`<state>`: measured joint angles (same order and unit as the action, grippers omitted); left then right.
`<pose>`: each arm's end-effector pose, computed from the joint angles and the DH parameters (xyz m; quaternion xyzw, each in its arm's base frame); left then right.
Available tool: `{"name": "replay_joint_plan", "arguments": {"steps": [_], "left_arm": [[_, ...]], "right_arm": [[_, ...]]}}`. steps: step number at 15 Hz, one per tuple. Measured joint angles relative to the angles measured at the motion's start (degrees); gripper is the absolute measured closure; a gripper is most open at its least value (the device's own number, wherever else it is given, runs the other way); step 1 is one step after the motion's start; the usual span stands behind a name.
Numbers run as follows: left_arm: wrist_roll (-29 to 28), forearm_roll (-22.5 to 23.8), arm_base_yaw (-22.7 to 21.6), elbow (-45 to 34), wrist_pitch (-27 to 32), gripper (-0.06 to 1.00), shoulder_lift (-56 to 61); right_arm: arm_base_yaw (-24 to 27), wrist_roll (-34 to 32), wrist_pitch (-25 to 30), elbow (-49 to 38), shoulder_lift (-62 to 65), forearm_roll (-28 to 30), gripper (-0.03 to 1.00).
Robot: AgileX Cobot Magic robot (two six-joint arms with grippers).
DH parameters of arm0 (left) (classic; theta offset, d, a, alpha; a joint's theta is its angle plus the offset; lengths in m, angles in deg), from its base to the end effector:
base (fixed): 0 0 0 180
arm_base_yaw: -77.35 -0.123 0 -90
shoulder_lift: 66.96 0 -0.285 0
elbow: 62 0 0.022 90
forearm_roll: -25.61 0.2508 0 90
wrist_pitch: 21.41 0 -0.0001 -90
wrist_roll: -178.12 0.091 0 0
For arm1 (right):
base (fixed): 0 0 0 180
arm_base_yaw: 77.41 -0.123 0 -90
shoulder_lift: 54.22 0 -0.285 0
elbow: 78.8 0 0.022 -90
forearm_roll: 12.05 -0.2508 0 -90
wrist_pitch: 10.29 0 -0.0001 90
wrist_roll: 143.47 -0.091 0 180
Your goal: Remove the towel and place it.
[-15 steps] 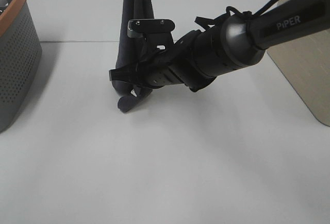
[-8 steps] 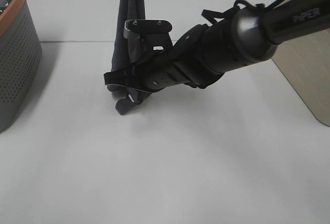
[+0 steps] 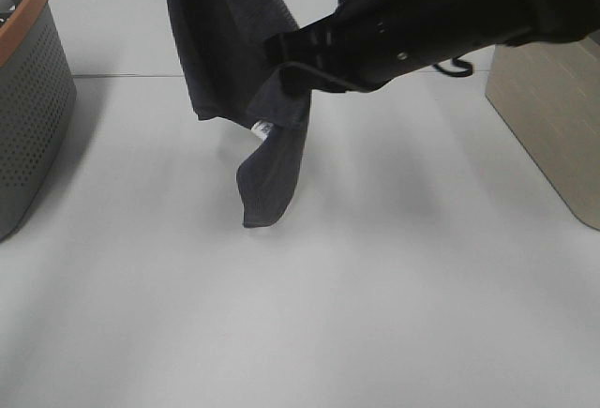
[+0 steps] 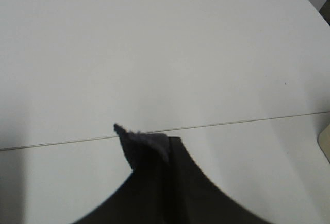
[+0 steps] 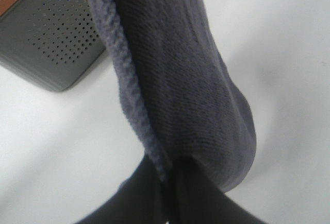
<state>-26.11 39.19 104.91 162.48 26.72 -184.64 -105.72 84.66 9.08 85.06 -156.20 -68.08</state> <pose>0.4003 -0.1910 0.4233 0.0508 0.8645 -0.1086 0.4880 0.3037 0.1921 0.2476 -0.2290 0.8670 0.2462 0.3679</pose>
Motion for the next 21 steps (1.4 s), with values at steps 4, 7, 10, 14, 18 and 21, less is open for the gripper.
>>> {"name": "replay_joint_plan", "arguments": {"steps": [4,7,10,14,18,21], "left_arm": [[-0.6,-6.1,-2.3,0.0,-1.6,0.94,0.0],[-0.8,-11.3,-4.7,-0.1,-2.9,0.94,0.0],[-3.6,-12.1,-5.4,-3.7,-6.0,0.94,0.0],[-14.0,-12.9,-5.5,-19.2,-24.5,0.94,1.1],[-15.0,-11.9,-5.6,-30.4,-44.9,0.94,3.7],[-15.0,-9.3,-5.6,-32.7,-50.2,0.94,2.8]], "right_arm": [[9.1,-0.1,15.5,5.3,3.0,12.0,0.95],[10.6,-1.5,21.9,15.2,3.0,28.6,0.95],[10.6,-1.0,23.0,22.0,3.0,41.1,0.95],[10.6,1.0,20.7,24.1,0.7,57.4,0.95],[10.6,0.9,12.5,24.1,-3.8,62.0,0.95],[10.6,0.9,6.4,24.1,-7.2,62.2,0.95]]}}
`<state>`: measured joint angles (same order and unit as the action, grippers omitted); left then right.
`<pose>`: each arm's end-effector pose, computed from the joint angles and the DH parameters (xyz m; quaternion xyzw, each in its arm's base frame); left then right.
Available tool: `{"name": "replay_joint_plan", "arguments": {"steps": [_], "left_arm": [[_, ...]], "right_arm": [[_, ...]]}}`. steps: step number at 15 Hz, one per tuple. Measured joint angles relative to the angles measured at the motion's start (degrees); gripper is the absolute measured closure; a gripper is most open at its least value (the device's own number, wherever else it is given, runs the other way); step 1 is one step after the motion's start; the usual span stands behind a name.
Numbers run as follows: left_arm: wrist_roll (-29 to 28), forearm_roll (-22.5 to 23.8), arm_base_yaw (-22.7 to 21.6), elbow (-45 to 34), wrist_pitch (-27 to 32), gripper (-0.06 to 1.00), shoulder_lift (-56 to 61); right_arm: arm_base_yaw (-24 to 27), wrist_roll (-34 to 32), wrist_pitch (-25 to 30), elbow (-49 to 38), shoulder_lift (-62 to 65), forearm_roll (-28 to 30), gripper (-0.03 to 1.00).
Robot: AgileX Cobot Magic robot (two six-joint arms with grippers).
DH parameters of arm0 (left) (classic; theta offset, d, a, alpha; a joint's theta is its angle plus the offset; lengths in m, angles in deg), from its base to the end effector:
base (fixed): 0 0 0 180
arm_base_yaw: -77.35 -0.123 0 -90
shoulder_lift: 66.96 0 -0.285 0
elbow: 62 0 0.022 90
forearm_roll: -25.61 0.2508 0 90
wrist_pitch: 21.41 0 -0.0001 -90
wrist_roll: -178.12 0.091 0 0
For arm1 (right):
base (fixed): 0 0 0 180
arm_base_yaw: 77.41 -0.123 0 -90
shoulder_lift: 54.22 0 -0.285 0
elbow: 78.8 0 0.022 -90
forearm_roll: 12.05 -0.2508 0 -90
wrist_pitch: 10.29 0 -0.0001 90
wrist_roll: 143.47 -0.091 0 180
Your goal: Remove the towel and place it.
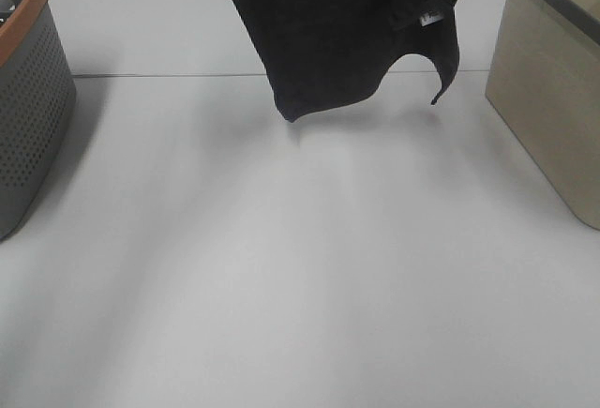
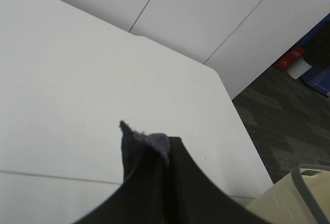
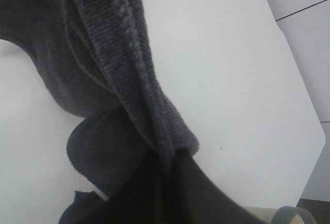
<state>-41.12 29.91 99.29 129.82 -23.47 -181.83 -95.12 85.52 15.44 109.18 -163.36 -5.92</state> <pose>0.4252 -0.1715 0.3289 -0.0865 0.7667 -0.3039 0.5588 0.3981 0.1227 0.3108 -0.5184 0.7282 -0.1611 0.4185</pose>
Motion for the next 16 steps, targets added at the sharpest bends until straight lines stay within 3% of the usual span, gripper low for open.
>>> {"name": "replay_joint_plan", "arguments": {"steps": [2,5,9,12,14,16], "left_arm": [[0.0,3.6,0.0,0.0,-4.8,0.94,-0.1],[0.0,5.2,0.0,0.0,-5.4,0.94,-0.1],[0.6,6.0,-1.5,0.0,-15.1,0.94,-0.5],[0.9,6.1,-4.0,0.0,-23.5,0.94,-3.1],[1.1,6.2,-6.2,0.0,-32.3,0.94,-6.8],[1.5,8.7,-7.9,-1.3,-35.4,0.94,-10.7]], "right_arm": [[0.0,-0.5,-2.1,0.0,-0.9,-3.0,0.95],[0.0,-0.5,-3.2,0.0,-0.9,-7.6,0.95],[0.0,3.3,-3.8,0.0,-1.3,-4.7,0.95],[0.0,7.4,-13.0,0.0,-4.2,-2.7,0.95],[0.2,7.7,-23.0,0.0,-7.2,-2.6,0.95],[0.6,5.8,-28.1,-0.1,-11.6,-4.5,0.95]]}}
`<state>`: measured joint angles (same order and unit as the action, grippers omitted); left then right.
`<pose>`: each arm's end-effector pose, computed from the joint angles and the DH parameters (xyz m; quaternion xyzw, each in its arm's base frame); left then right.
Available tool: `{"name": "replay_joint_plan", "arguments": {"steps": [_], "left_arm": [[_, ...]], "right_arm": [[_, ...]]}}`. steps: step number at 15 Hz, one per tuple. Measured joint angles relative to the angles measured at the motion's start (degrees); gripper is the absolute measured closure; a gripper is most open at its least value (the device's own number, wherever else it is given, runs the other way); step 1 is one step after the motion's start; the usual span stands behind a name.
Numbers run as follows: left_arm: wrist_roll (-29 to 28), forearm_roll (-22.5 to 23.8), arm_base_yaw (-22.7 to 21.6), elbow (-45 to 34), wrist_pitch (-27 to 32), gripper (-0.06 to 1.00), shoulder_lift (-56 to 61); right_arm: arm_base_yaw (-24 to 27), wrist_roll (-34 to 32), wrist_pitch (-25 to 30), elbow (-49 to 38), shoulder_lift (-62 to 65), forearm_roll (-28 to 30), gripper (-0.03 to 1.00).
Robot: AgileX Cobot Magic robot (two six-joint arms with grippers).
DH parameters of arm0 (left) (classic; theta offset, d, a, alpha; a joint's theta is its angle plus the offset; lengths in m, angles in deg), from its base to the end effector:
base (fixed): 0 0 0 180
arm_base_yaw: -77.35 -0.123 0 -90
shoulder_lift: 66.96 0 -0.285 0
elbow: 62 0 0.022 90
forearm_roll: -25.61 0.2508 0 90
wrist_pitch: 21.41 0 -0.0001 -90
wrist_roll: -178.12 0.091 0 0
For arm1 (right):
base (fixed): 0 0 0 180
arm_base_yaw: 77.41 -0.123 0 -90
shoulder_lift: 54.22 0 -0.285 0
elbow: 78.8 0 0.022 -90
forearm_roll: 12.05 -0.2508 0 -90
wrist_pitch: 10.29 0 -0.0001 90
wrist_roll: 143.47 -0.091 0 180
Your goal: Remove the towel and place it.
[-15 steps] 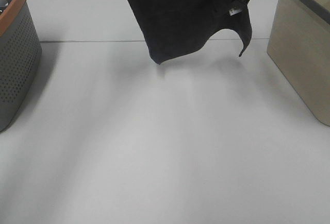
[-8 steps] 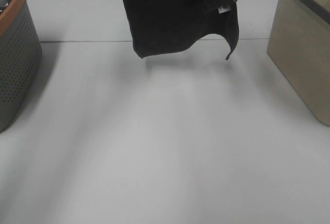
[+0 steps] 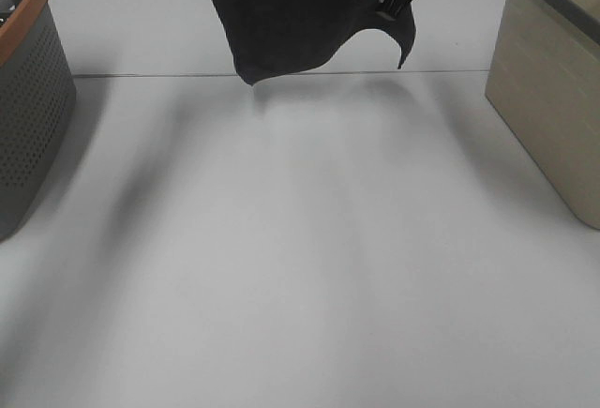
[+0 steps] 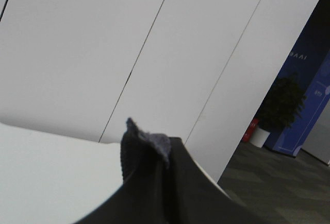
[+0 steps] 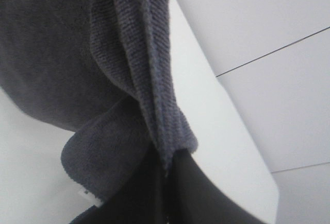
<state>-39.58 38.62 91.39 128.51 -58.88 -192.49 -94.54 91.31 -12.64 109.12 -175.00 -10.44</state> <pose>0.4728 -0.1311 0.2870 -0.0199 0.6316 -0.3137 0.7087 0.4498 0.1387 0.2587 -0.4920 0.6581 -0.1910 0.5370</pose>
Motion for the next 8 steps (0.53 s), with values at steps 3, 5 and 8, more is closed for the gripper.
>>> {"name": "replay_joint_plan", "arguments": {"steps": [3,5,8], "left_arm": [[8.7,0.6,0.3,-11.1,-8.1,0.94,-0.1],[8.8,1.0,0.6,-20.1,-15.4,0.94,-0.1],[8.5,2.1,0.6,-37.0,-28.8,0.94,-0.1]], "right_arm": [[0.0,-0.5,-9.1,-9.9,-2.2,-0.6,0.95],[0.0,-0.5,-12.4,-16.8,-2.3,1.1,0.95],[-1.0,-0.5,-17.7,-29.1,-2.3,6.5,0.95]]}}
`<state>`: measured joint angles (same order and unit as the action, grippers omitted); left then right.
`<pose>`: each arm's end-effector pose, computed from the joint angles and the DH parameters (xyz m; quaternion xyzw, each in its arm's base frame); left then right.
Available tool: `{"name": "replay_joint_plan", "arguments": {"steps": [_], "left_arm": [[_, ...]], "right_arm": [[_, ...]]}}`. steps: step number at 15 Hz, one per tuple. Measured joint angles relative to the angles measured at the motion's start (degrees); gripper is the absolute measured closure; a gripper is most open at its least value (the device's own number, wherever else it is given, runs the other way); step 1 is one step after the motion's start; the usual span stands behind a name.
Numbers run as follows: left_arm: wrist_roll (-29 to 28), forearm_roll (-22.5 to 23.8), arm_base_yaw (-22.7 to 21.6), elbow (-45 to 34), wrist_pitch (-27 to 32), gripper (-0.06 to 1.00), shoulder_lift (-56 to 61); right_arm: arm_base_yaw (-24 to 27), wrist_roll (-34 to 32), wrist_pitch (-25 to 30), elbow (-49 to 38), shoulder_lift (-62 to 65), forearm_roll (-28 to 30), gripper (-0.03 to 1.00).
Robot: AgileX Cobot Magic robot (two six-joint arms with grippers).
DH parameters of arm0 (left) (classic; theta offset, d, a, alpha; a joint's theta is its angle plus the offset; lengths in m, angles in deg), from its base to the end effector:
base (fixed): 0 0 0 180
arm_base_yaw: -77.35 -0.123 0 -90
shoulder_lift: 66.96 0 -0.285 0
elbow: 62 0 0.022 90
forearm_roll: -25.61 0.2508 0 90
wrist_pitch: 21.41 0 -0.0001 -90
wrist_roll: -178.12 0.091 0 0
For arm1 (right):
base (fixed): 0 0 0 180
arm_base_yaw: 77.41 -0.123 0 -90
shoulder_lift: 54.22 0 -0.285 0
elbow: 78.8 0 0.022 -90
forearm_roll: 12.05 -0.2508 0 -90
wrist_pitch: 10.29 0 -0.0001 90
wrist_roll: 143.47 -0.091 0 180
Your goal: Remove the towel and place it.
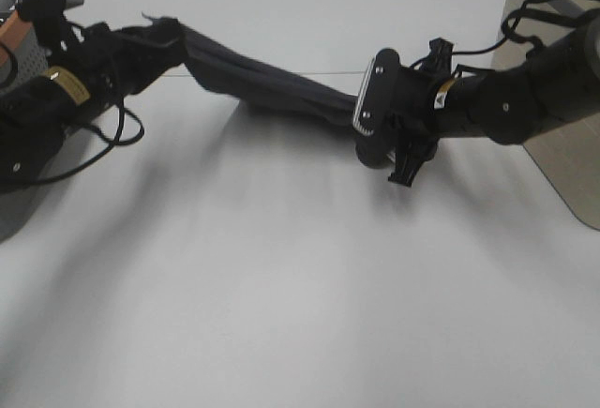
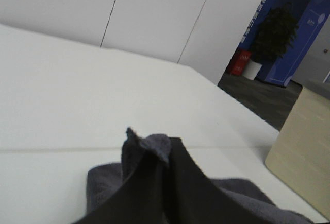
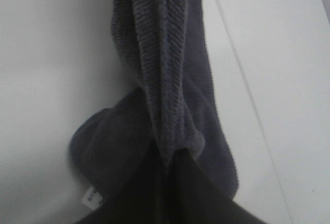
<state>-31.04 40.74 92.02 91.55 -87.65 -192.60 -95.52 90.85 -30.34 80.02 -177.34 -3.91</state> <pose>0.3729 -0.1201 0.1484 0.0382 0.6854 -0.3110 0.6573 0.3739 0.1269 0.1194 -0.5777 0.6699 -0.1541 0.4403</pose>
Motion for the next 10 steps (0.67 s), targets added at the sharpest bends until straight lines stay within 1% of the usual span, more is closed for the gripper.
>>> {"name": "replay_joint_plan", "arguments": {"steps": [2,3,6,7,8,9,10], "left_arm": [[0.1,0.0,0.0,-7.3,-1.7,0.94,0.0],[0.1,0.2,0.0,-9.5,-2.2,0.94,0.0],[0.1,0.4,0.0,-12.4,-2.5,0.94,0.1],[0.1,0.6,0.0,-12.8,-2.5,0.94,0.1],[0.1,0.7,0.0,-12.8,-2.5,0.88,0.1],[0.1,1.1,-0.2,-13.1,-2.7,0.62,0.1],[0.1,1.3,-0.2,-13.1,-2.7,0.44,0.1]], "right_arm": [[-0.5,0.0,-3.9,-5.3,0.0,1.5,0.95],[-0.5,0.0,-5.0,-6.7,0.0,1.8,0.95],[-0.5,0.0,-6.2,-7.9,0.0,2.1,0.95],[-0.5,0.0,-6.2,-7.9,0.0,2.1,0.93],[-0.5,0.0,-6.0,-7.9,0.0,2.0,0.85],[-0.4,0.0,-5.6,-8.0,0.0,1.5,0.56],[-0.4,0.0,-5.6,-8.0,0.0,1.5,0.42]]}}
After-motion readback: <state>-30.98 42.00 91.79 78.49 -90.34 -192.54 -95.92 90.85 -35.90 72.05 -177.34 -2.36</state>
